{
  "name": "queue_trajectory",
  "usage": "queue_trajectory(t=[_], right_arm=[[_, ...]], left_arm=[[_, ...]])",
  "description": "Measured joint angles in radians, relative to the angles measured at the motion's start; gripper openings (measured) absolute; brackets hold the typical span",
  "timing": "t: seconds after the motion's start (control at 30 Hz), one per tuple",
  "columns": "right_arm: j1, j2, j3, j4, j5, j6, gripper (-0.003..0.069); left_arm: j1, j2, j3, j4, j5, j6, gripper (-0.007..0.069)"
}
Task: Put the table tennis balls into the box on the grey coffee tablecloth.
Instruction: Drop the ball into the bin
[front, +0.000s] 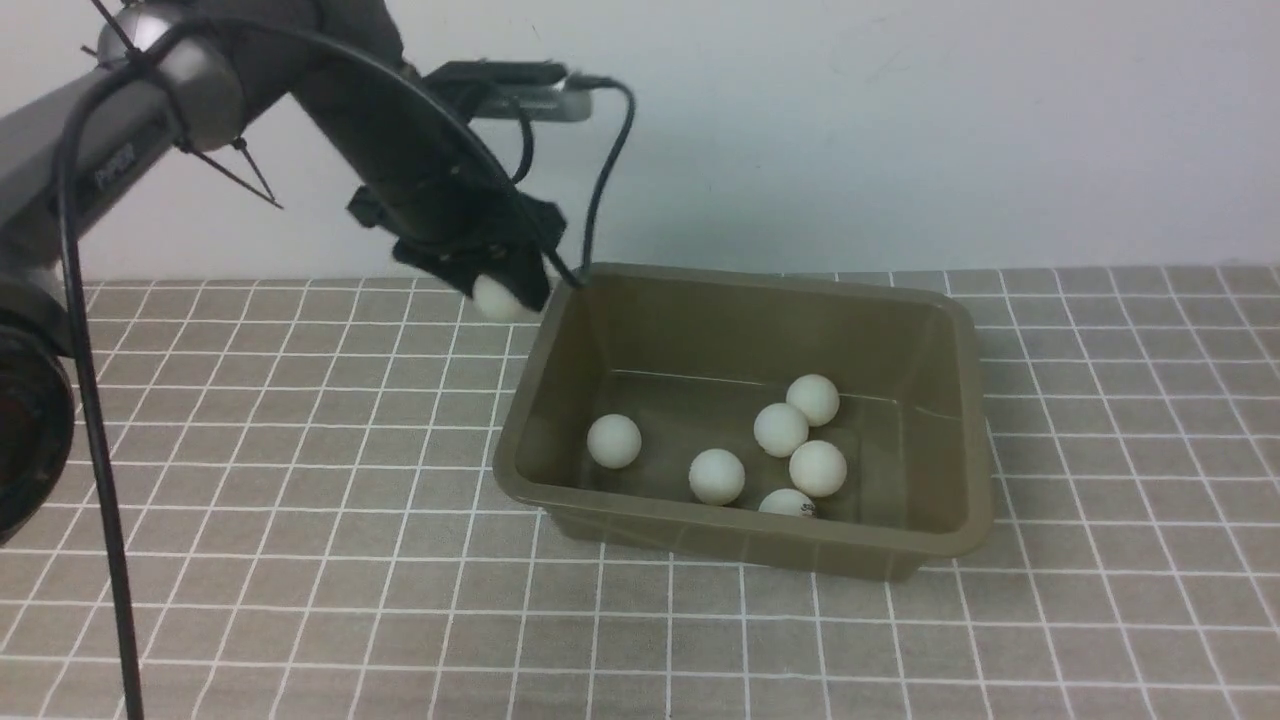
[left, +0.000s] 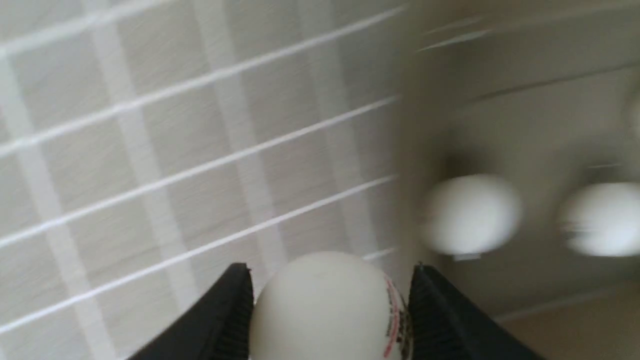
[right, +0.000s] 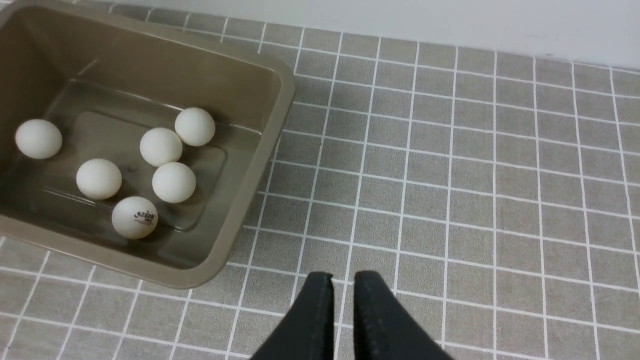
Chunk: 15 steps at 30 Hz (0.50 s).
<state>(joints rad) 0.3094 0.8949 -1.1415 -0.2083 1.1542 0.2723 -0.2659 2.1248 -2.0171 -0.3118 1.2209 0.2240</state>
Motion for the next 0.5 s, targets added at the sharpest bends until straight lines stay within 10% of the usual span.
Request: queue_trajectory(t=[0.5], right_arm=[[0.000,0.000,0.000,0.002,-0.008,0.000,0.0055]], left_arm=[[-0.133,0.146,0.000,0.147,-0.128,-0.080,0.0546]])
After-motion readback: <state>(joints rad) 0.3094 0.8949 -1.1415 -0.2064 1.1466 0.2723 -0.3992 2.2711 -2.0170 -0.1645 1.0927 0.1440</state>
